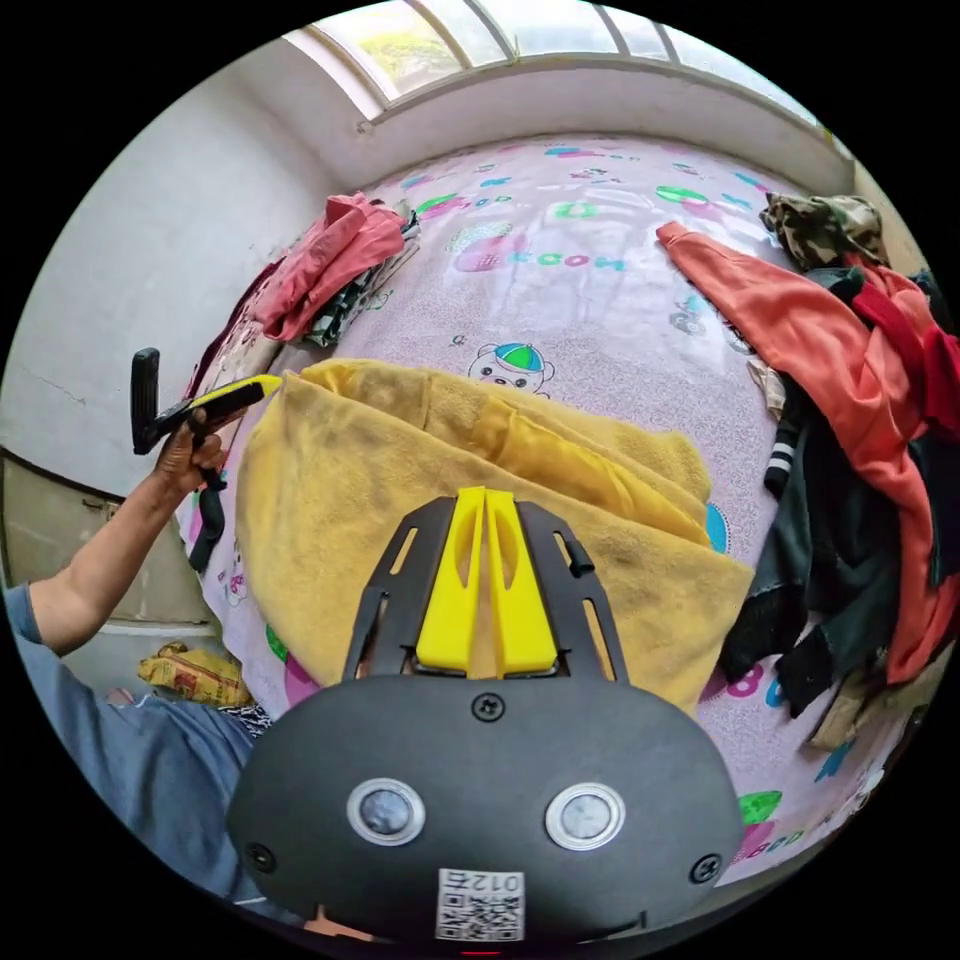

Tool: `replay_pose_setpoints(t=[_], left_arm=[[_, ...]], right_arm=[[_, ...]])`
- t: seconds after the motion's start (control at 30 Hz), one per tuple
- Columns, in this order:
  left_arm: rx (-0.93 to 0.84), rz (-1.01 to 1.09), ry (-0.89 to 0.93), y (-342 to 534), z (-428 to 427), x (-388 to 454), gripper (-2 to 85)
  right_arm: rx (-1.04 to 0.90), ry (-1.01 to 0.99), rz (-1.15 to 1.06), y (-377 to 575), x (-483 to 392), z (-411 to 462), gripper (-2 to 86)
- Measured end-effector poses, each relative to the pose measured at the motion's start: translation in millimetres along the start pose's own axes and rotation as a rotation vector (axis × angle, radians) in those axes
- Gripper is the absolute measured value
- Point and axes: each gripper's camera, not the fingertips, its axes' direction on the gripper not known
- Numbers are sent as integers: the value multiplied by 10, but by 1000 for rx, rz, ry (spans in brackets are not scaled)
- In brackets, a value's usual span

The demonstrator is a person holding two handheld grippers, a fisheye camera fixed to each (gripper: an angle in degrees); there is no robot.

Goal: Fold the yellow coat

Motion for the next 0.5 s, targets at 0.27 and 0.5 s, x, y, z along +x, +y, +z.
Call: replay_pose_setpoints(t=[0.27,0.5], left_arm=[[41,-383,250,1304,-566,-329,86],[-8,-441,127,1801,-764,319,82]], right_arm=[[131,-312,449,2047,1646,-791,122],[241,-557,723,3447,2414,-546,138]])
